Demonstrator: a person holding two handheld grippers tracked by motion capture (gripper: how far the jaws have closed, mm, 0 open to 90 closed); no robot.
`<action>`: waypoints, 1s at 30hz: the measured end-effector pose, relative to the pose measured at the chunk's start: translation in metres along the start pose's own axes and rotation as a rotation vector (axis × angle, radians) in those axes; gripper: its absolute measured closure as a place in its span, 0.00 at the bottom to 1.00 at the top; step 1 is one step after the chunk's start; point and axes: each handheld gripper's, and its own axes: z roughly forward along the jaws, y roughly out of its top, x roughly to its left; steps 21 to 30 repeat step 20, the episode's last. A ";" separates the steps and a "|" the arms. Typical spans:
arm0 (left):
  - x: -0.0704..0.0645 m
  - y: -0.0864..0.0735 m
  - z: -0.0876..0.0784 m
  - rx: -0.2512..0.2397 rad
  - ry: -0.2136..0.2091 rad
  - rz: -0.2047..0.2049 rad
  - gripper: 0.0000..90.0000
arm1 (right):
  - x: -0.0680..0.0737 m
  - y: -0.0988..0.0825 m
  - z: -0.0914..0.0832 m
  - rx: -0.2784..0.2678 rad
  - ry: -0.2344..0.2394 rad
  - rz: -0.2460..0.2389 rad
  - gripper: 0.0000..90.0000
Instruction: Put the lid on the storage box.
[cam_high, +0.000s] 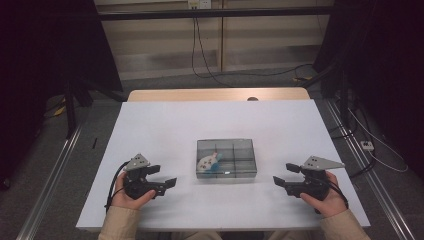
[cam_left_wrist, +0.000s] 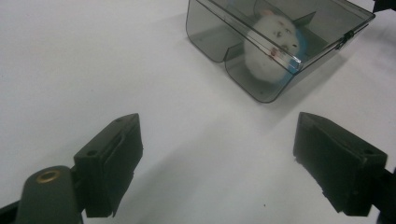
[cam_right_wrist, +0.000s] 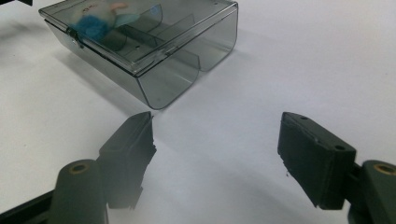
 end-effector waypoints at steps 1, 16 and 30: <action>0.000 0.000 0.000 0.002 0.001 0.002 0.17 | 0.000 0.000 -0.001 -0.001 -0.001 -0.002 0.30; 0.001 0.000 -0.001 -0.010 0.005 -0.004 0.17 | -0.001 -0.003 0.000 0.007 -0.005 -0.004 0.28; 0.001 0.001 0.000 -0.005 0.003 -0.004 0.17 | -0.001 -0.004 0.001 0.006 -0.006 0.001 0.28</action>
